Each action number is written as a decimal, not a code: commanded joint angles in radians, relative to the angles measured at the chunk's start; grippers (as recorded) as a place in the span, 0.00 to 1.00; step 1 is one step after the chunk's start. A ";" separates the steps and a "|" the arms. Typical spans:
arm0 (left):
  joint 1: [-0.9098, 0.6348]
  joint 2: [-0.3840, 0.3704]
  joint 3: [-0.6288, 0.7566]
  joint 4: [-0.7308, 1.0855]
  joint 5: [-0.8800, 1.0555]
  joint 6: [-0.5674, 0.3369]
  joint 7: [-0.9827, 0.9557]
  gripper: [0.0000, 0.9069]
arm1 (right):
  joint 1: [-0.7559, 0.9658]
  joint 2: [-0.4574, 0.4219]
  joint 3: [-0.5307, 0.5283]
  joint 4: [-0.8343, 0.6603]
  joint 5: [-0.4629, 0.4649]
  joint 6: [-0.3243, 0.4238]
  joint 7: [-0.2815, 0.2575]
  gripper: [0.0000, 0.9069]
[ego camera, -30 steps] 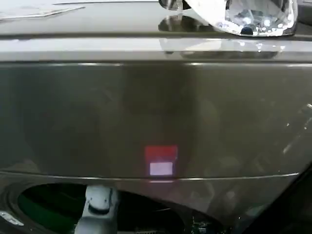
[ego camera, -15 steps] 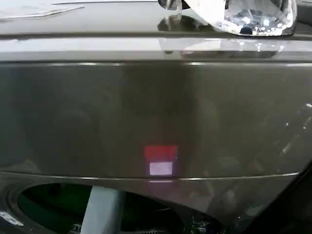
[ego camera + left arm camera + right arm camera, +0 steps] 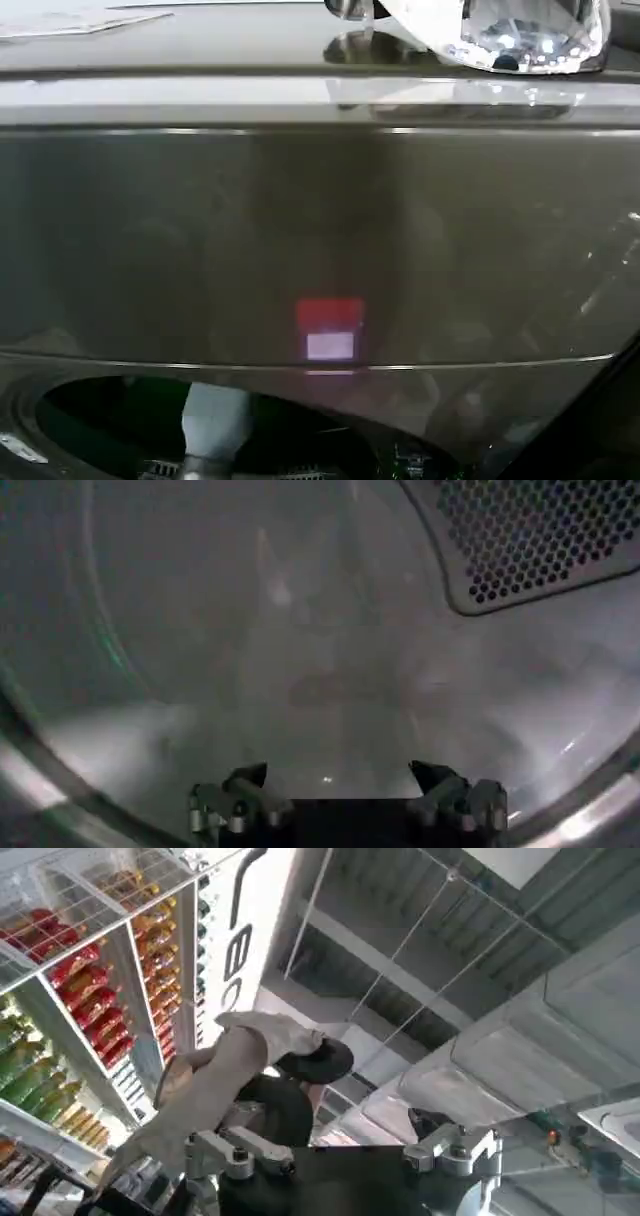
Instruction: Grasp the clothes from the dryer.
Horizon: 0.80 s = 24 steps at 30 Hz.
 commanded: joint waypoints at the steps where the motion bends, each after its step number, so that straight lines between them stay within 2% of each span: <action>1: -0.136 -0.049 -0.002 0.214 0.027 -0.053 0.000 1.00 | -0.002 -0.001 0.002 -0.002 0.001 0.002 0.000 1.00; 6: -0.172 -0.049 -0.004 0.279 0.035 -0.073 0.002 1.00 | -0.006 -0.005 0.008 -0.006 0.009 0.009 0.001 1.00; 13: -0.210 -0.049 -0.007 0.391 0.097 -0.210 0.060 1.00 | -0.007 -0.011 0.009 -0.010 0.013 0.012 -0.001 1.00; 17: -0.223 -0.049 -0.008 0.427 0.146 -0.242 0.081 1.00 | -0.009 -0.010 0.010 -0.011 0.014 0.015 -0.001 1.00; 19: -0.235 -0.049 -0.008 0.455 0.178 -0.289 0.100 1.00 | -0.012 -0.009 0.012 -0.010 0.016 0.016 -0.001 1.00; 24: -0.255 -0.049 -0.014 0.494 0.177 -0.296 0.107 1.00 | -0.015 -0.010 0.017 -0.011 0.019 0.017 -0.002 1.00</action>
